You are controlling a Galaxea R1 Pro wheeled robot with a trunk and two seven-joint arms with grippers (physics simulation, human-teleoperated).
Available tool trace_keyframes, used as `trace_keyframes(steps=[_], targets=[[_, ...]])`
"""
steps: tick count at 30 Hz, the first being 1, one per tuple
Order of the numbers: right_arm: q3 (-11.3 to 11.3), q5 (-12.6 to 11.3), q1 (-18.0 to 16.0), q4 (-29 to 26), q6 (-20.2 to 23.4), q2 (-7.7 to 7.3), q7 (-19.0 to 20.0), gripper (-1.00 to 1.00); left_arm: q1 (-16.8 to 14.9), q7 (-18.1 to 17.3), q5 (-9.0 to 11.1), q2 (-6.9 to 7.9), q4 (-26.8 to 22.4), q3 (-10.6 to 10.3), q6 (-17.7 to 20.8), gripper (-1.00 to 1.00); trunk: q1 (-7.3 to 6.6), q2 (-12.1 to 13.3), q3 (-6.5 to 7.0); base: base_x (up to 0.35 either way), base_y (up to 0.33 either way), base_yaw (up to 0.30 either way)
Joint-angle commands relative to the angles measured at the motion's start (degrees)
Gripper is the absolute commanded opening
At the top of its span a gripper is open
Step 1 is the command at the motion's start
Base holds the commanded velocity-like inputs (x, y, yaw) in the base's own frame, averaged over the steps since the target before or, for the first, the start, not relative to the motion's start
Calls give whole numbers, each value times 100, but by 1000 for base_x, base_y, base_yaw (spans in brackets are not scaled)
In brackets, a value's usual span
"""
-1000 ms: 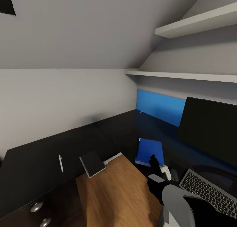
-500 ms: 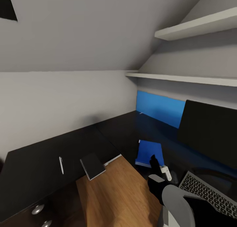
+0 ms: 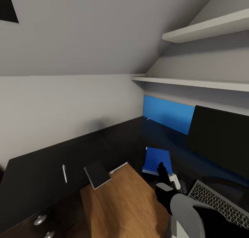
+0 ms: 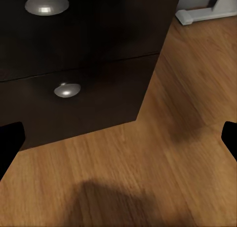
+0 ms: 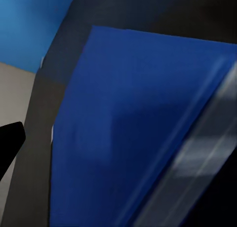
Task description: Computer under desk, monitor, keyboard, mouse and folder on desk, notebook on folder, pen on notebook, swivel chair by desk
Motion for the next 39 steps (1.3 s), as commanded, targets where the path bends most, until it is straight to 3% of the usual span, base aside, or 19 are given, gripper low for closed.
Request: trace_keyframes(steps=[1,10,39], targets=[[-45,-12,-5,7,-13,1,46,100,-5,-58,18,-1,5,44,-10,100,-1,-4,-7,-112,0,0],[-39,-12,-5,9,-13,7,46,100,-4,-58,19,0,5,44,-10,100,-1,-4,-7,-182,0,0],[-29,-3,-5,9,-19,17,55,100,-5,-58,13,0,5,44,-10,100,-1,-4,-7,-6,0,0]])
